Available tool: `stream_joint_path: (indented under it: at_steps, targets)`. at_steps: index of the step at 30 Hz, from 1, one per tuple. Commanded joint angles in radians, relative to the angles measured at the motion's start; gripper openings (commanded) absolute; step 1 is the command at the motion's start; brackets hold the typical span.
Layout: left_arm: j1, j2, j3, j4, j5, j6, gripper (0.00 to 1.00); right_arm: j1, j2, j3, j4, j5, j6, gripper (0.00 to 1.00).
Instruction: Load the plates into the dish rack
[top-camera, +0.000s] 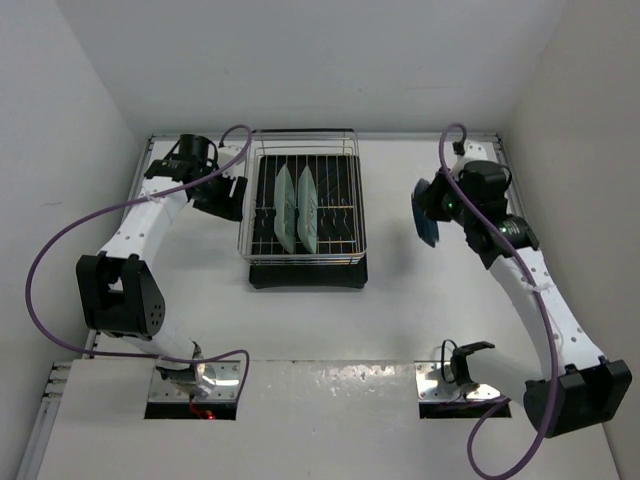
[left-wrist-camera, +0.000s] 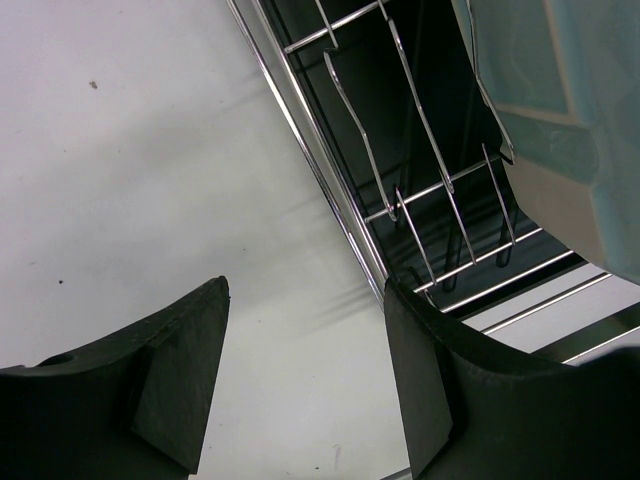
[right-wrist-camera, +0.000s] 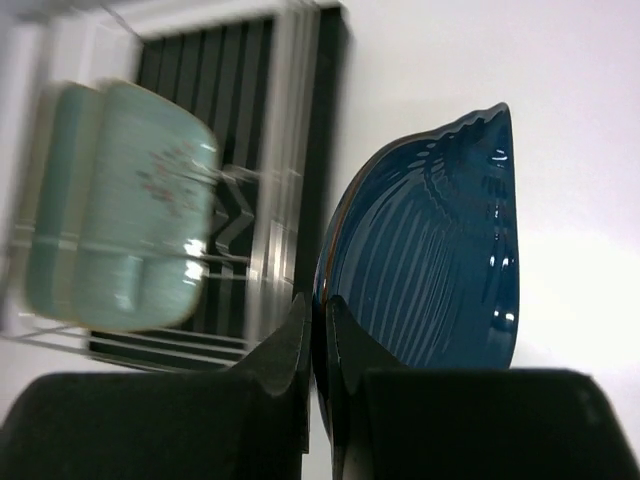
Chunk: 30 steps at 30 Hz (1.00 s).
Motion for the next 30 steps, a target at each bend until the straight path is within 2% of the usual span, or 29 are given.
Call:
stream_joint_path:
  at_steps: [1, 4, 8, 11, 14, 23, 30]
  targets:
    - [-0.009, -0.023, 0.036, 0.002, 0.005, 0.007, 0.68, 0.026, -0.024, 0.125, 0.281, -0.133, 0.113, 0.00]
    - [-0.009, -0.033, 0.036, 0.002, 0.005, 0.007, 0.68, 0.089, 0.010, 0.141, 0.366, -0.187, 0.199, 0.00]
    - [-0.009, -0.033, 0.036, 0.002, 0.005, 0.007, 0.68, 0.196, 0.089, 0.110, 0.579, -0.198, 0.344, 0.00]
    - [-0.009, -0.033, 0.036, 0.002, 0.005, 0.007, 0.68, 0.308, 0.137, 0.090, 0.665, -0.121, 0.348, 0.00]
    - [-0.009, -0.033, 0.036, 0.002, 0.005, 0.007, 0.68, 0.371, 0.184, 0.084, 0.694, 0.019, 0.340, 0.00]
    - [-0.009, -0.033, 0.027, 0.002, 0.005, 0.007, 0.68, 0.430, 0.246, 0.052, 0.773, 0.179, 0.362, 0.00]
    - [-0.009, -0.033, 0.027, 0.002, 0.005, 0.007, 0.68, 0.448, 0.292, 0.053, 0.823, 0.186, 0.437, 0.00]
